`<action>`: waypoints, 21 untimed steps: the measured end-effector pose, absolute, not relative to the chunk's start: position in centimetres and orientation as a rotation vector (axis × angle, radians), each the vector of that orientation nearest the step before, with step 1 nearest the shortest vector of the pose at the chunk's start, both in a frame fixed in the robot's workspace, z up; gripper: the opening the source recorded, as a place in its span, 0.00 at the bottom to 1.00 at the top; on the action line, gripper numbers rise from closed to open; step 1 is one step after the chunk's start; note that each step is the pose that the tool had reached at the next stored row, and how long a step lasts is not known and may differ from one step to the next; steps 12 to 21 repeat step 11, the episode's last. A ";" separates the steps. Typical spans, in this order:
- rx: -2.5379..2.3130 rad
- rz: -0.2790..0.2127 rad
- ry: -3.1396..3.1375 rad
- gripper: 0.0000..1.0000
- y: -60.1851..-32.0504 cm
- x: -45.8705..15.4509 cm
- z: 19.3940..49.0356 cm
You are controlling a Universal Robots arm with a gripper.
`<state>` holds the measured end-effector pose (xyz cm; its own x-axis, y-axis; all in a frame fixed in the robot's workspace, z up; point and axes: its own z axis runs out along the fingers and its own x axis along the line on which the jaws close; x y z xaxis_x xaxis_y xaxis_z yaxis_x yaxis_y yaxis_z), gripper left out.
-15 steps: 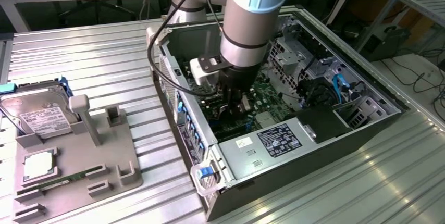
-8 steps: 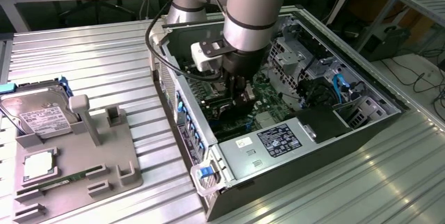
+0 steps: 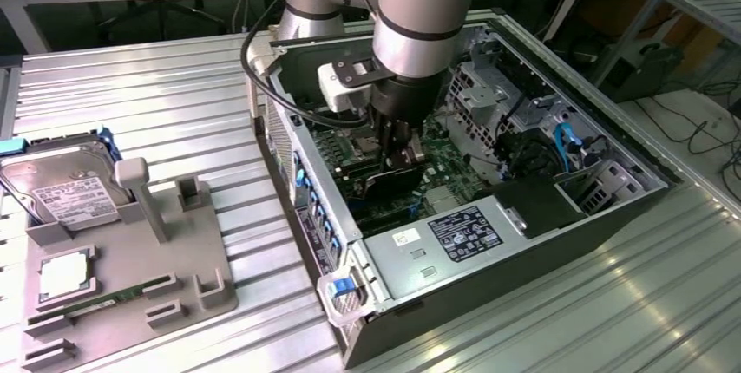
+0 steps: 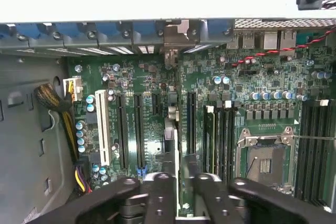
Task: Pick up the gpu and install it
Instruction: 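Insert the gpu into the slot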
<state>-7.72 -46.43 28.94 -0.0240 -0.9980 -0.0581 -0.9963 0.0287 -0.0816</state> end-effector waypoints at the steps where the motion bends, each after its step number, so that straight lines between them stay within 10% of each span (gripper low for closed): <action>1: -2.123 -0.027 2.180 0.20 -46.4 -7.7 28.9; 21: -2.123 -0.027 2.180 0.11 -46.4 -7.7 28.9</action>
